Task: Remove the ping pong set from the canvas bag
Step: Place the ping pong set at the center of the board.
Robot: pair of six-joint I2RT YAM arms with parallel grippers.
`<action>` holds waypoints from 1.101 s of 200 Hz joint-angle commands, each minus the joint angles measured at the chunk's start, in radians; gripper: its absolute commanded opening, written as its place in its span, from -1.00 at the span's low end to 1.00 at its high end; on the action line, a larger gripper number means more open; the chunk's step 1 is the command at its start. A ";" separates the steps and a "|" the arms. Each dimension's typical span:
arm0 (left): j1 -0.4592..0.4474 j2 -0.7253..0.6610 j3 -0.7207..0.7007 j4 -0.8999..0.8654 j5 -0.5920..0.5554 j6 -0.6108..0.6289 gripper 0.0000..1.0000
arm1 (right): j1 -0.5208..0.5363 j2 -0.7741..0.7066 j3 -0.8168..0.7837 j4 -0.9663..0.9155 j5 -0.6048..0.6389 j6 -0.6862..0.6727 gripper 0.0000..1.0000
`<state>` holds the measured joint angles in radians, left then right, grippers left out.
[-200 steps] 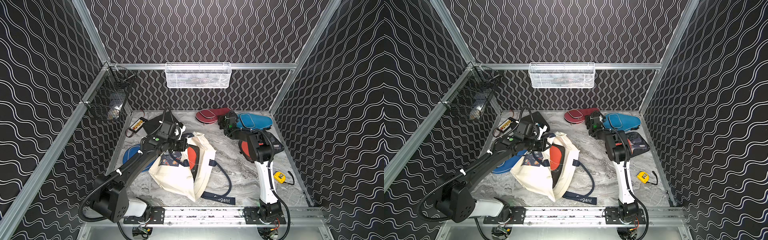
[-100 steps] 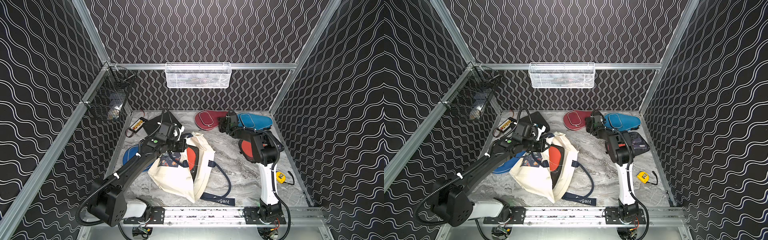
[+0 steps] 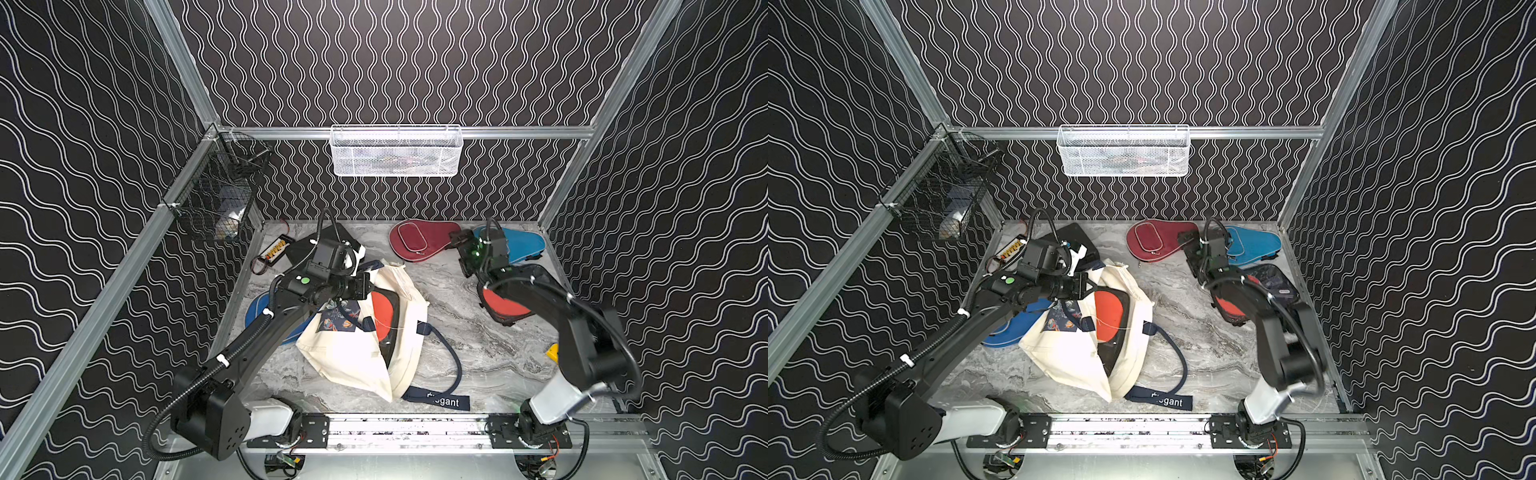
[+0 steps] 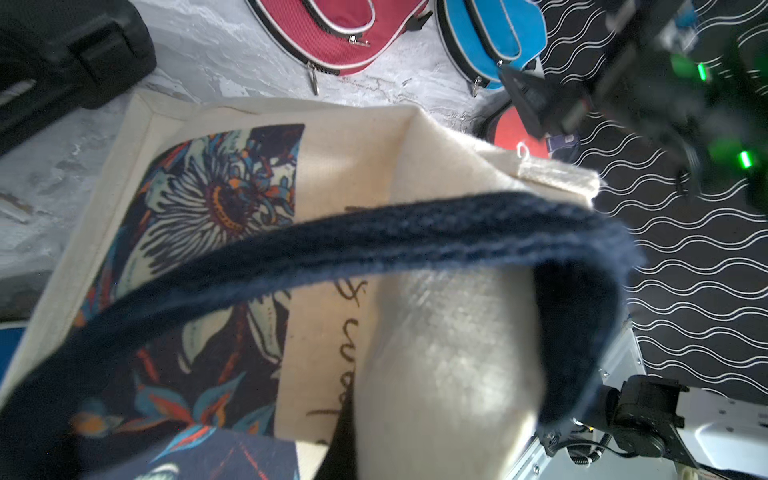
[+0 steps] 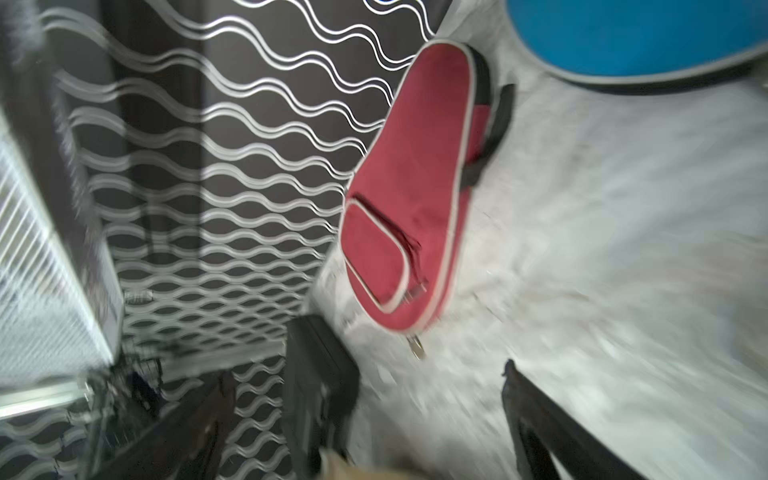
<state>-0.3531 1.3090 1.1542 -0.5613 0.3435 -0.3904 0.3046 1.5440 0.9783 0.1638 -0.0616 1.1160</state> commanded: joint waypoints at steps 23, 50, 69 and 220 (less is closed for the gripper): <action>-0.002 0.031 0.038 0.041 0.017 -0.019 -1.00 | 0.142 -0.435 -0.255 -0.179 0.012 -0.202 0.98; -0.004 0.073 0.079 0.041 0.004 -0.011 -1.00 | 0.289 -0.653 -0.314 -0.302 0.049 -0.216 0.98; -0.007 0.101 0.107 0.037 -0.004 -0.007 -1.00 | 0.350 -0.696 -0.319 -0.334 0.012 -0.185 0.98; -0.007 0.079 0.011 0.161 -0.057 0.118 -1.00 | 0.538 -0.139 -0.080 -0.236 -0.041 -0.174 0.68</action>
<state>-0.3584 1.4261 1.1900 -0.4706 0.2928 -0.3149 0.8421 1.3602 0.8772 -0.0898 -0.1059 0.9565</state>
